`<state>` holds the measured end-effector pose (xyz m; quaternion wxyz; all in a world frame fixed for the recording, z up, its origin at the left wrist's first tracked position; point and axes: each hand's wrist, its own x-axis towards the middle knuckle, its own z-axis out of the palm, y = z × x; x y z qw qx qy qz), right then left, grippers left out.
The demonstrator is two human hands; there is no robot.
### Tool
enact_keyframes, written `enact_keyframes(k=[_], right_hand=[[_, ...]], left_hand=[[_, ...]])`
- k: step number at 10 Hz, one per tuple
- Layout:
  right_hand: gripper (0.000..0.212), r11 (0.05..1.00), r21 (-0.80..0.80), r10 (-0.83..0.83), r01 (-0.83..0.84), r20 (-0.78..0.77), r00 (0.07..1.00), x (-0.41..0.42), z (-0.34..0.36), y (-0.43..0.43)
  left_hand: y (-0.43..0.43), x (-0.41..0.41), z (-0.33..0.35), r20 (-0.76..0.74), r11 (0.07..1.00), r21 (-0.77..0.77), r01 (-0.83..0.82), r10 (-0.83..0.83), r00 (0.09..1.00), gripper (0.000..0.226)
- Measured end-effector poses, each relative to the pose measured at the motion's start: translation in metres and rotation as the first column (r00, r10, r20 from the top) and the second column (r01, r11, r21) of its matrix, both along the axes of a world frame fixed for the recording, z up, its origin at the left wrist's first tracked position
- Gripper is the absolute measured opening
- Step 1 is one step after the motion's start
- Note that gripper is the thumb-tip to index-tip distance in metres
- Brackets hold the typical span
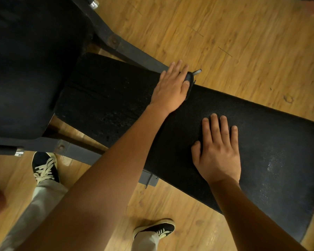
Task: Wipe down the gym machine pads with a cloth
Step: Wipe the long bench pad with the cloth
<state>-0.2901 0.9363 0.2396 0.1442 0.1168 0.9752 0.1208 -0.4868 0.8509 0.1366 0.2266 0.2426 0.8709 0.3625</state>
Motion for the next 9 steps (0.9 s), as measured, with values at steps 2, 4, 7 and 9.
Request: enact_keyframes(k=[2, 4, 7, 9], right_hand=[[0.065, 1.000, -0.001, -0.002, 0.002, -0.006, 1.000, 0.000, -0.001, -0.001], [0.065, 1.000, 0.001, 0.003, -0.003, 0.009, 1.000, -0.001, -0.001, 0.000], [0.065, 1.000, -0.001, -0.001, 0.001, 0.004, 1.000, 0.000, -0.001, 0.000], [0.065, 1.000, -0.008, 0.000, 0.000, -0.002, 1.000, -0.001, 0.000, -0.001]], left_hand=[[-0.040, 0.060, 0.000, -0.016, 0.997, 0.072, -0.008, 0.009, 1.000, 0.054], [-0.031, 0.040, -0.003, 0.004, 0.999, 0.048, 0.018, -0.018, 1.000, 0.055], [-0.044, 0.050, -0.003, 0.011, 0.998, 0.068, -0.013, 0.012, 1.000, 0.055], [-0.079, 0.093, -0.005, 0.059, 0.999, 0.013, -0.043, 0.042, 0.997, 0.057]])
